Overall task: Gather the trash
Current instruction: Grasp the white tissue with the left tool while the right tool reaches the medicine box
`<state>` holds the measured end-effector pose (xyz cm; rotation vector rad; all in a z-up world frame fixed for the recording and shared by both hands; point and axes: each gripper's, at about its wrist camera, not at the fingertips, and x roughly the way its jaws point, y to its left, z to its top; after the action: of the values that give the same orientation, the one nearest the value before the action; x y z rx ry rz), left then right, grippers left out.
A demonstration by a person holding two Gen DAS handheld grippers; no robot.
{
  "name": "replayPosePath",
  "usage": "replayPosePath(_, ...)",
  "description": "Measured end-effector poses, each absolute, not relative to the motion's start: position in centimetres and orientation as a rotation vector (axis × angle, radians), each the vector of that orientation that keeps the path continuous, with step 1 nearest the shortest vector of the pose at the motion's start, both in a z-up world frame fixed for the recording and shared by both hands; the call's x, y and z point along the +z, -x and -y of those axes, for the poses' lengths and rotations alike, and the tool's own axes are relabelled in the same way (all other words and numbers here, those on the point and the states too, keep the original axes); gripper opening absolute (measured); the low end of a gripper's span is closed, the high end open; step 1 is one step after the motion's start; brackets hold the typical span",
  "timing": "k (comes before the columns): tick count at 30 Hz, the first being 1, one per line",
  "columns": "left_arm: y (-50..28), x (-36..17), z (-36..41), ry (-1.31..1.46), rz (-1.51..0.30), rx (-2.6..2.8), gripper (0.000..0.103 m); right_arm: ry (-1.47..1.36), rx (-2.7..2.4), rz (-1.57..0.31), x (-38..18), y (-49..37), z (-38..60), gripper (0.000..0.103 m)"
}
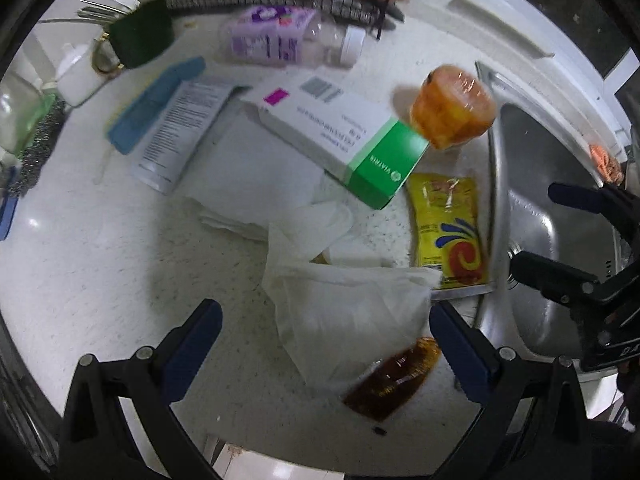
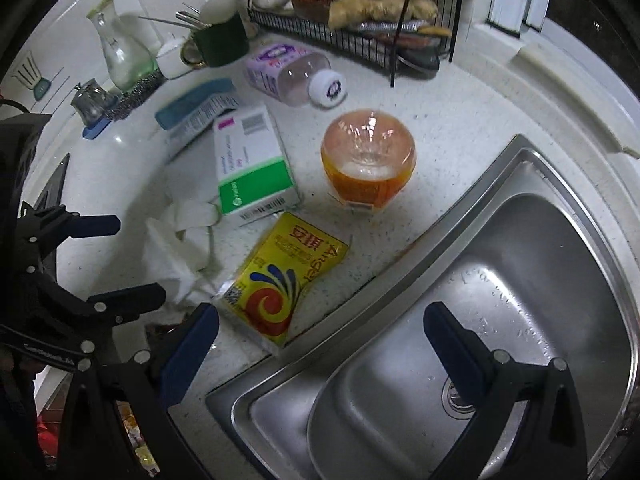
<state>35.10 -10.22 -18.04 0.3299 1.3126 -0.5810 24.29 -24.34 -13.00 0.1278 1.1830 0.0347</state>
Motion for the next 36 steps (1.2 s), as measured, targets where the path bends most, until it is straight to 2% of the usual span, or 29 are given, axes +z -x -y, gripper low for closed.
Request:
replayPosePath(7,-36.2,-20.0,11.0,-0.348,-1.341,-0.588,0.103,-0.154,0.044,-1.200,-14.2,-25.0,25.5,0.102)
replayPosePath(11,-35.7,-20.2,11.6,-0.384,-1.312,-0.593,0.088,-0.157,0.042,-1.202,-14.4,-25.0,26.0,0.102)
replayPosePath(13,-35.6,-19.8,11.7,-0.389,-1.298,-0.591,0.074,-0.158,0.044,-1.206,-14.4,-25.1,26.2,0.102)
replayPosePath(15,-35.7,-19.4,11.8,-0.375,-1.289,-0.586,0.050,-0.158,0.048,-1.207,-14.4,-25.1,26.4,0.102)
replayPosePath(18,-35.6,-18.8,11.9,-0.342,-1.283,-0.584,0.032,-0.152,0.059,-1.204,-14.2,-25.3,26.7,0.102)
replayPosePath(19,-35.5,-18.7,12.0,-0.342,-1.277,-0.585,0.029,-0.146,0.064,-1.201,-14.1,-25.5,26.7,0.102)
replayPosePath(21,-35.1,-18.4,11.9,-0.326,-1.273,-0.597,0.011,-0.120,0.068,-1.181,-13.6,-25.8,26.4,0.102)
replayPosePath(24,-34.5,-16.6,10.4,-0.263,-1.250,-0.588,0.007,-0.099,0.099,-1.163,-12.6,-26.4,26.1,0.102)
replayPosePath(36,-36.0,-10.6,4.0,-0.115,-1.165,-0.389,0.007,0.082,0.290,-1.105,-9.8,-32.9,21.4,0.102)
